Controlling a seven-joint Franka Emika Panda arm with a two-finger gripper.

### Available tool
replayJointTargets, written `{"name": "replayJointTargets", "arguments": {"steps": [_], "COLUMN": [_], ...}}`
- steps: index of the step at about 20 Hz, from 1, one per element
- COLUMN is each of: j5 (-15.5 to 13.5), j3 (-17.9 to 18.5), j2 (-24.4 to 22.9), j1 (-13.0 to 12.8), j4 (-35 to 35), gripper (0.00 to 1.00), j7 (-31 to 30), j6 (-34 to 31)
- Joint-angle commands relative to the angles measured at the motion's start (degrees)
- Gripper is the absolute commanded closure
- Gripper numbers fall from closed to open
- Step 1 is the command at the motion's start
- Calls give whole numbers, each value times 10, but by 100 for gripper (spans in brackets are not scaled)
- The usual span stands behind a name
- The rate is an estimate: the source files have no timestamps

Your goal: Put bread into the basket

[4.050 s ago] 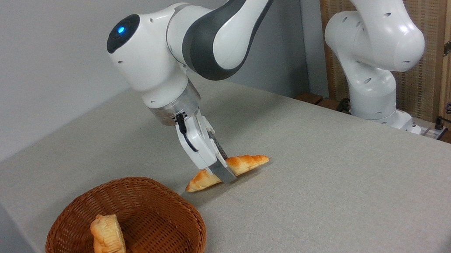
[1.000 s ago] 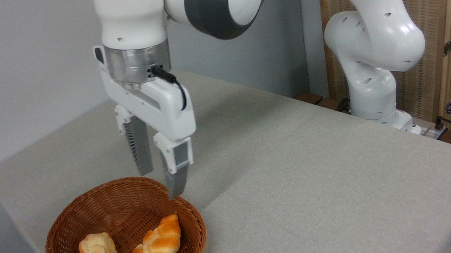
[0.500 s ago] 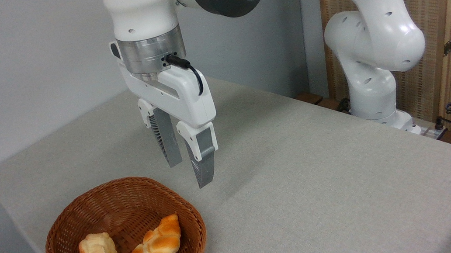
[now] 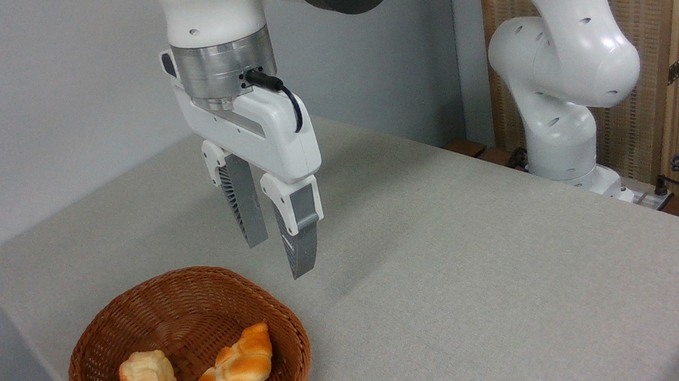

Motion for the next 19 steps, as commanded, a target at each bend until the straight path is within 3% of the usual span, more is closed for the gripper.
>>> {"name": "replayJointTargets", "arguments": {"steps": [1, 5, 8, 11, 17, 19], "j5": [1, 1, -9, -16, -16, -17], "j3": [5, 4, -42, -76, -114, -117], "j2": [-4, -4, -4, -4, -4, -4], "j1": [-3, 0, 55, 94, 133, 134], "j4": [5, 5, 5, 5, 5, 5], "gripper": [0, 0, 0, 0, 0, 0], "j7": [-9, -9, -7, -5, -5, -5], "j6": [-13, -13, -13, -13, -13, -13]}}
